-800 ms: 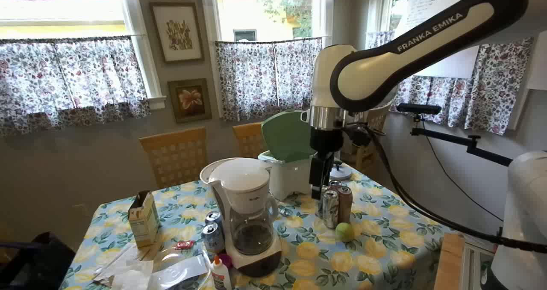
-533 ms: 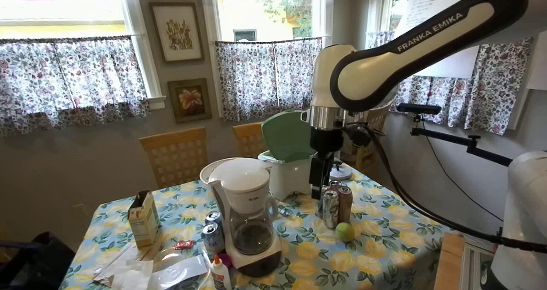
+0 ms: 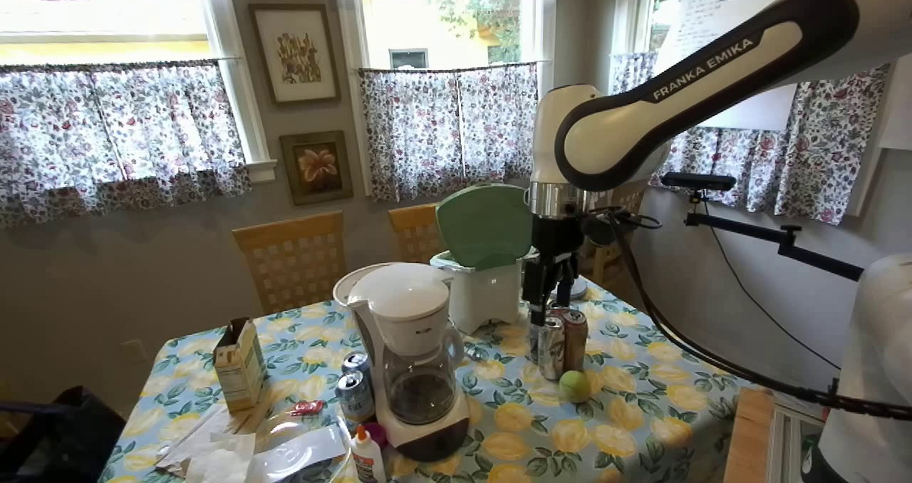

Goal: Place the tennis ball on top of the cans.

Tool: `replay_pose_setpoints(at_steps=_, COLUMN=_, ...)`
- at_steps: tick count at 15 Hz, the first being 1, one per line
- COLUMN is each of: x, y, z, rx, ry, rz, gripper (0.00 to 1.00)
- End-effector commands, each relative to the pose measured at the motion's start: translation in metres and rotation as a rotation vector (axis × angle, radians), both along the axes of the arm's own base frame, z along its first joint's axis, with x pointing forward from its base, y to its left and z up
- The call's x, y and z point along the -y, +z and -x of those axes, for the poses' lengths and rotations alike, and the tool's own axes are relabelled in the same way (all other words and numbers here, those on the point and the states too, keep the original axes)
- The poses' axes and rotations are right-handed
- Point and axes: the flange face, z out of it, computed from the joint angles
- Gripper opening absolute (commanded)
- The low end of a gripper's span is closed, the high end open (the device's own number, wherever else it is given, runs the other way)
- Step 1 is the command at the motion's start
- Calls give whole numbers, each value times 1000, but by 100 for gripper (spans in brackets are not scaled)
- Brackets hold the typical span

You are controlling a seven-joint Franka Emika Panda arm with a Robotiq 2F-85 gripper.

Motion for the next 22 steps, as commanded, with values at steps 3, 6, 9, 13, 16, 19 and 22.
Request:
replay_pose_setpoints(at_steps=3, x=32, y=-43, z=15, rx=-94, ry=-154, rz=62, gripper=100)
replay_pose_setpoints(at_steps=6, x=39, y=-67, z=25, rx=-152, ry=-187, rz=81, gripper=100)
replay_pose_setpoints(at_steps=9, x=35, y=-77, z=34, rx=-203, ry=-156, rz=50, gripper=100)
replay_pose_setpoints(at_steps=13, x=37, y=-76, z=33, rx=-193, ry=-163, rz=59, gripper=100)
replay_pose_setpoints(at_steps=16, x=37, y=-76, z=33, rx=-193, ry=-163, rz=59, gripper=100)
replay_pose_setpoints(at_steps=19, x=56, y=-92, z=20, rx=-178, ry=-353, rz=115, gripper=100)
replay_pose_setpoints(at_steps=22, x=69, y=-108, z=15, rx=-192, ry=-441, rz=136, gripper=100)
